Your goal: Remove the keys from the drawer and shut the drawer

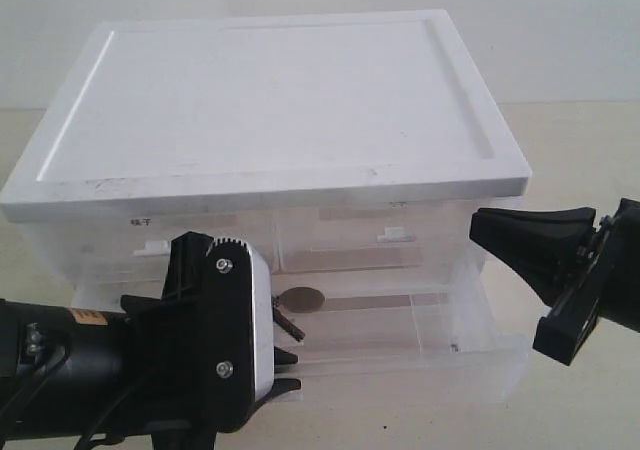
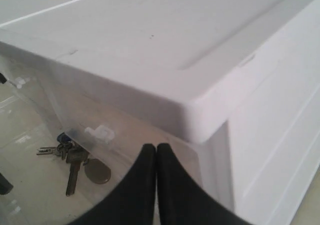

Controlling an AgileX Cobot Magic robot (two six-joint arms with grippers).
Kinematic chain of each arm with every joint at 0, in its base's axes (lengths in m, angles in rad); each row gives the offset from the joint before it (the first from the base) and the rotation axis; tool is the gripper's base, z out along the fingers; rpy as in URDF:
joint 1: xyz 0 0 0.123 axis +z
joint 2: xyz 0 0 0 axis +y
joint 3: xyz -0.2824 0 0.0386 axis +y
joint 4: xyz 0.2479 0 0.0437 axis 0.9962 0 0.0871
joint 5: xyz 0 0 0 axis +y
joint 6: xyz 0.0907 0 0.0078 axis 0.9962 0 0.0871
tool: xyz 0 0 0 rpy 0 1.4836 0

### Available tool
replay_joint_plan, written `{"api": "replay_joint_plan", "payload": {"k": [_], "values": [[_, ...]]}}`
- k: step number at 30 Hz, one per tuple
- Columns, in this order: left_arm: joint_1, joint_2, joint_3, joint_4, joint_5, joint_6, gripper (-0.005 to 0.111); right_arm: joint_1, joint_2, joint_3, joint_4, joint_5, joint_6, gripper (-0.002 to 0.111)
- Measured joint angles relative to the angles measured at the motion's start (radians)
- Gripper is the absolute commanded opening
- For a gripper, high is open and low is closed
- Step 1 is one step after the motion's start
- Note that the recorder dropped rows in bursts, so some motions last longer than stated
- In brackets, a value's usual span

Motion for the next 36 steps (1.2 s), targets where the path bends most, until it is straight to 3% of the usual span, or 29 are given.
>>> {"api": "replay_joint_plan", "payload": {"k": [5,12,15,20,25,36], "values": [[-0.002,0.000,0.002,-0.011,-0.009,-0.002,0.006,0.000,0.000,0.000,-0.002,-0.002,0.000,0.000],[-0.002,-0.024,0.006,-0.019,-0.018,-0.010,0.048,0.000,0.000,0.000,-0.002,-0.002,0.000,0.000],[-0.006,-0.063,0.009,-0.039,0.016,-0.034,0.057,0.000,0.000,0.000,-0.002,-0.002,0.000,0.000],[-0.008,-0.176,-0.007,-0.062,0.036,-0.137,0.058,0.000,0.000,0.000,-0.002,-0.002,0.000,0.000],[-0.006,-0.248,-0.013,-0.064,-0.053,-0.365,0.058,0.000,0.000,0.000,-0.002,-0.002,0.000,0.000],[0.003,-0.075,-0.026,-0.096,-0.219,-0.518,0.058,0.000,0.000,0.000,-0.002,-0.002,0.000,0.000]]}}
